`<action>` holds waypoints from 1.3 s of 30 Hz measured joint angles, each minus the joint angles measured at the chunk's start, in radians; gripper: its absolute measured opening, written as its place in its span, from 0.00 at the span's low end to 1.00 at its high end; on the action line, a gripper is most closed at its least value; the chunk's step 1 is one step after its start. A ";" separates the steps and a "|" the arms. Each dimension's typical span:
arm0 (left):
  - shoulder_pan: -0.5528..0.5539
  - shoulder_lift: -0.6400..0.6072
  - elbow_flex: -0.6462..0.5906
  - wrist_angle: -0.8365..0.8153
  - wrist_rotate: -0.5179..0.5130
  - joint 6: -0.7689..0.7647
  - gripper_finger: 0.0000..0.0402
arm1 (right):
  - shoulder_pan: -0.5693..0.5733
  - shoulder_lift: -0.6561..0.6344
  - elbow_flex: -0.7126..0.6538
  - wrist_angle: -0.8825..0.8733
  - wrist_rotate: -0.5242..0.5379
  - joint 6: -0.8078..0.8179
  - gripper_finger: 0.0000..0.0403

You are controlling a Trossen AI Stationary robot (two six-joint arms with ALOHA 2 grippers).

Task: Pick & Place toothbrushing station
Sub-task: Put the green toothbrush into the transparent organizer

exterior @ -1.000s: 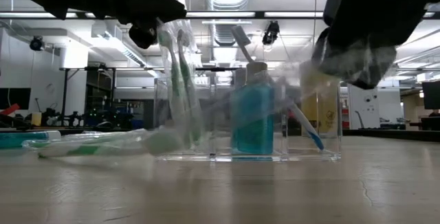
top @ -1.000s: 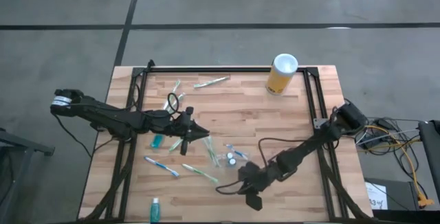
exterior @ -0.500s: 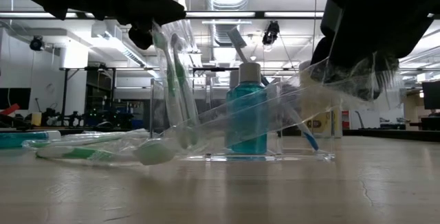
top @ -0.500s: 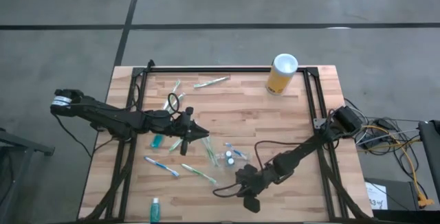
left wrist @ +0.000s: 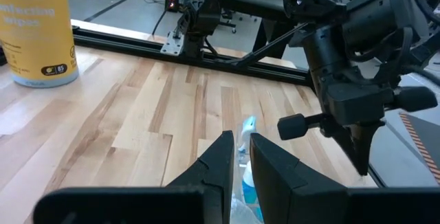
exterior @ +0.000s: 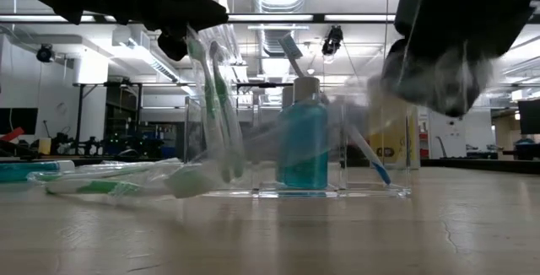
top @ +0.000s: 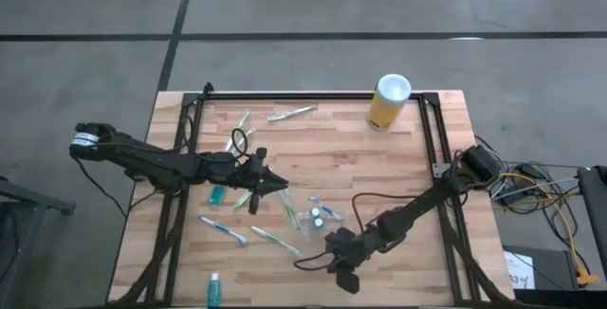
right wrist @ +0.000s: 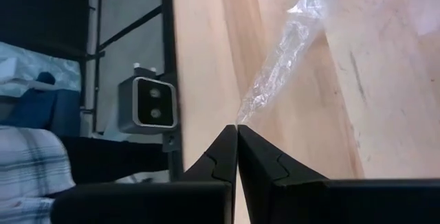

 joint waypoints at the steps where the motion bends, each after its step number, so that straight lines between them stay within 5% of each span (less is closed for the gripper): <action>1: 0.000 0.000 0.000 0.000 0.000 0.000 0.13 | 0.000 -0.006 0.000 0.001 -0.006 0.000 0.03; 20: 0.000 0.000 0.000 0.000 0.000 0.000 0.13 | 0.000 -0.044 0.000 -0.019 0.036 0.001 0.21; 24: 0.000 0.000 0.000 0.000 0.000 0.000 0.13 | 0.006 -0.123 -0.001 -0.066 0.132 -0.079 0.21; 32: 0.000 0.000 0.000 -0.001 0.000 0.000 0.13 | 0.040 -0.355 0.000 -0.209 0.503 -0.168 0.22; 39: 0.000 0.000 0.000 -0.001 0.000 0.000 0.13 | 0.039 -0.503 -0.014 -0.224 0.533 -0.370 0.22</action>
